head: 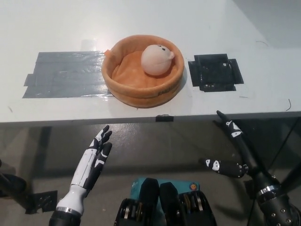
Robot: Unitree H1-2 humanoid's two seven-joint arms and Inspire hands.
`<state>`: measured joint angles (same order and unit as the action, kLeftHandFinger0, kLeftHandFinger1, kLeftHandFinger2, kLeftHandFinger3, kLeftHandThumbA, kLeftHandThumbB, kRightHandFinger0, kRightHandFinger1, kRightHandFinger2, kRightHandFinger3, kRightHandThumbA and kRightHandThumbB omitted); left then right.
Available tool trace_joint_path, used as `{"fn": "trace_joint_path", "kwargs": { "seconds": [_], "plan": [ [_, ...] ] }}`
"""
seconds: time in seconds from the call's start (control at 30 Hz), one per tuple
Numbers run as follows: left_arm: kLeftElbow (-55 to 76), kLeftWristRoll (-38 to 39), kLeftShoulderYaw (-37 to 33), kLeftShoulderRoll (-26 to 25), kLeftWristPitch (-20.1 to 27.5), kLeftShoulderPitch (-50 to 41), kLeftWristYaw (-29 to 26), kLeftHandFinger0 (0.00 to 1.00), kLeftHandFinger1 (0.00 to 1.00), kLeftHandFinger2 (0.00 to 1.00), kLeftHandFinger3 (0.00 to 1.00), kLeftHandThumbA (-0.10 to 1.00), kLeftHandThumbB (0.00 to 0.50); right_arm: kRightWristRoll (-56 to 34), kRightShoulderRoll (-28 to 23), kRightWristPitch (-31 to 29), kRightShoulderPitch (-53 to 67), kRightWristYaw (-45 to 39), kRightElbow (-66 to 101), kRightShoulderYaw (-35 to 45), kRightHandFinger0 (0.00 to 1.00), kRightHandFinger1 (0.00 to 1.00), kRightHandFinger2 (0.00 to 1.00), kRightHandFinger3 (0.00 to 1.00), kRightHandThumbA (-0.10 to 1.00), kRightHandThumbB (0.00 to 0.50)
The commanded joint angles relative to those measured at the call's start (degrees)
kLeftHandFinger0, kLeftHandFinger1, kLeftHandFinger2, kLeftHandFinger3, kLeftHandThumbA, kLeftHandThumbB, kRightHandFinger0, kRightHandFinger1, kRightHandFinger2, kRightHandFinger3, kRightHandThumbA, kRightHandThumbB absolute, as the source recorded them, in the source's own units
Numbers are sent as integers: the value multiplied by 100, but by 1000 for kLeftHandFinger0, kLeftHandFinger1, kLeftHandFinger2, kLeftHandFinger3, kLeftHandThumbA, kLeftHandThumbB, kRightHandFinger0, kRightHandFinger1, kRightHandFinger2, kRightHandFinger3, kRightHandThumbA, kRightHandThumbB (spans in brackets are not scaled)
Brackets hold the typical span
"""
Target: A person hands a emotional support dumpling to the robot which it grabs with its right hand and places in the soft place kept infront of it in the centre of the desk
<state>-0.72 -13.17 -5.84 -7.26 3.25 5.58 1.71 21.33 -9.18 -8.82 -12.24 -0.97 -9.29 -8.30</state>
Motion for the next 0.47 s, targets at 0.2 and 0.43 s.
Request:
{"fn": "trace_joint_path", "kwargs": {
  "seconds": [0.2,0.43],
  "plan": [
    [138,-45,23,-60,137,48,-24,1000,1000,1000,1000,993,67,68,-10,-535,-123,202,-330,-92,1000,1000,1000,1000,876,254],
    [173,-52,33,-55,129,59,-36,1000,1000,1000,1000,982,73,111,-21,-517,-159,197,-353,-118,1000,1000,1000,1000,895,257]
  ]
}}
